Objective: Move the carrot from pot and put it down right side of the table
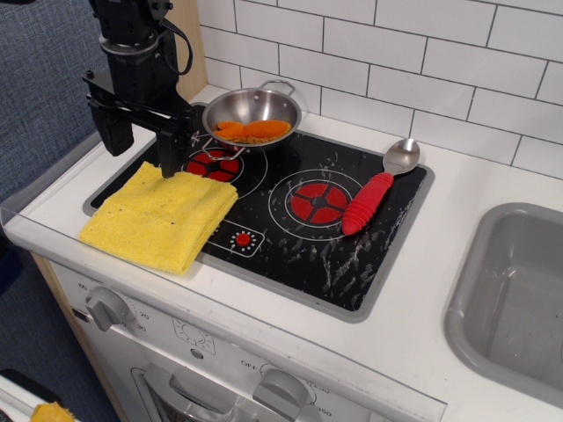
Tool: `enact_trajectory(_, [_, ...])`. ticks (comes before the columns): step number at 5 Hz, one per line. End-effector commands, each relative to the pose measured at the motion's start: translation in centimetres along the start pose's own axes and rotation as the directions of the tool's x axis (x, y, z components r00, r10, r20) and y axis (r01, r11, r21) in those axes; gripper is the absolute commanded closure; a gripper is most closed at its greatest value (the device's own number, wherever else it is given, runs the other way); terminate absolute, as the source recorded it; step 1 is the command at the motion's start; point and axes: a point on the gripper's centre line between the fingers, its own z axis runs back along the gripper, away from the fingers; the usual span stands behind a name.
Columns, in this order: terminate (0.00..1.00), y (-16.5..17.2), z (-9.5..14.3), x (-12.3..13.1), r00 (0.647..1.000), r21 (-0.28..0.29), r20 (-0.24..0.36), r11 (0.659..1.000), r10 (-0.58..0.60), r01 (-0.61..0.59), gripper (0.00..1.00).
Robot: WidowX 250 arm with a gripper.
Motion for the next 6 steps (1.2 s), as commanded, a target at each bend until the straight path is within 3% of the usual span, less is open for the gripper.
enact_trajectory(1, [0.0, 0.0, 0.0, 0.0, 1.0, 0.0, 0.0, 1.0, 0.0, 0.0, 0.0])
enact_trajectory(3, [0.0, -0.9, 0.7, 6.7, 0.995, 0.008, 0.039, 0.996, -0.089, 0.089, 0.0])
enact_trajectory(4, [0.0, -2.0, 0.9, 9.6, 0.988, -0.016, 0.072, 0.991, -0.133, 0.135, 0.0])
enact_trajectory(6, [0.0, -3.6, -2.6, 11.1, 0.982, -0.04, 0.011, 0.981, -0.189, 0.189, 0.0])
